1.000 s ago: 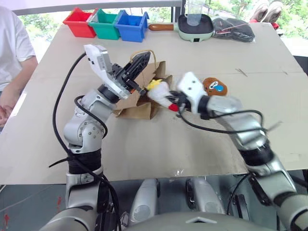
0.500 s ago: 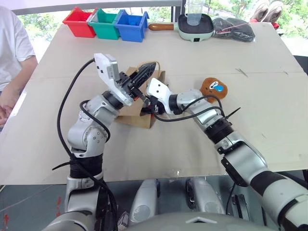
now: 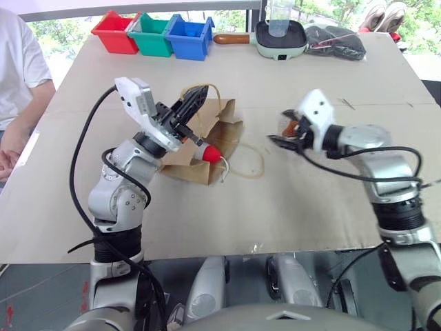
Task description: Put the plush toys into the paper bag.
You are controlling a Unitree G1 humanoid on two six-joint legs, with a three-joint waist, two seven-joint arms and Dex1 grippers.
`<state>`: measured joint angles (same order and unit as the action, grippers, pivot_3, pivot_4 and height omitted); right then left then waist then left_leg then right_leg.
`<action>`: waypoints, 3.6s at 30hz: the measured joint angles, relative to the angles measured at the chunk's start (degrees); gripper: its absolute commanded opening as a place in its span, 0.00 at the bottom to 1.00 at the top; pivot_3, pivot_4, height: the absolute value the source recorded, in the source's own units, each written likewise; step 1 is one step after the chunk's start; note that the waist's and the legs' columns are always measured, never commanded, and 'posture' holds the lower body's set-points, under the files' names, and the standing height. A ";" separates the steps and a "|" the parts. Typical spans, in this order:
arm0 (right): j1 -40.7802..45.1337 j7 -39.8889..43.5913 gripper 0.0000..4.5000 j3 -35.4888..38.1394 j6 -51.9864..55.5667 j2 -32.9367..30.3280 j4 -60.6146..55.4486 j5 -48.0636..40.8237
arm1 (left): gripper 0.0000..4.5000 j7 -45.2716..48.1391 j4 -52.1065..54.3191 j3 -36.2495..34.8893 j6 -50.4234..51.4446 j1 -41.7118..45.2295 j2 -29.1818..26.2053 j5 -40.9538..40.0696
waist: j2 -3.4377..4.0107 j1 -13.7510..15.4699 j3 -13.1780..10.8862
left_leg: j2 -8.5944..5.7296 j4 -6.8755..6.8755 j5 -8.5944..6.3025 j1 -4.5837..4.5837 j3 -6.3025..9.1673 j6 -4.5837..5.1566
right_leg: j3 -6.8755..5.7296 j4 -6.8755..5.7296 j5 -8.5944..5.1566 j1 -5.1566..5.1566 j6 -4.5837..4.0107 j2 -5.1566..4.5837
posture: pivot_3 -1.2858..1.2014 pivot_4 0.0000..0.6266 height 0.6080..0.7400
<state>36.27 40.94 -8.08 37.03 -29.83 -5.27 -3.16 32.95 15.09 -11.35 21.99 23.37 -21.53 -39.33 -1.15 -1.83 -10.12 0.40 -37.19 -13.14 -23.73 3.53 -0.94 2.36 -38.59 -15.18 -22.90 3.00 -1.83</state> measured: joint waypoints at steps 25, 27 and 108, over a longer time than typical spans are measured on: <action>6.89 -0.77 0.02 -14.49 -10.93 13.08 6.85 5.59 | 0.00 2.29 -2.29 1.01 -0.03 3.11 0.94 -0.89 | -0.01 -0.10 -0.02 | 0.06 -0.05 0.01 0.00 0.08 -0.01 | -0.05 -0.14 0.00 -0.01 -0.01 0.09 | 0.52 0.24 1.00; 9.59 -3.32 0.02 -15.42 -11.17 16.85 13.76 7.56 | 0.00 2.24 -2.29 0.87 0.05 3.10 0.87 -0.75 | -0.02 0.06 -0.02 | -0.02 -0.12 0.01 -0.03 0.03 -0.01 | 0.00 -0.12 0.00 -0.01 0.00 0.01 | 0.52 0.24 1.00; 5.07 -4.15 0.16 -11.92 -11.84 19.45 17.17 0.20 | 0.00 19.83 -18.69 10.09 -5.46 14.62 7.28 7.84 | 0.01 -0.26 -0.05 | 0.00 -0.04 0.00 -0.04 0.04 0.00 | -0.02 -0.03 0.00 -0.01 0.01 0.06 | 0.52 0.24 1.00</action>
<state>41.35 36.78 -20.00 25.19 -10.39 11.91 -2.96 52.77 -3.60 -1.26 16.52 37.99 -14.25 -31.49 -1.15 -2.09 -10.17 0.40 -37.23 -13.13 -23.78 3.57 -0.93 2.34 -38.62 -15.18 -22.91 3.01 -1.77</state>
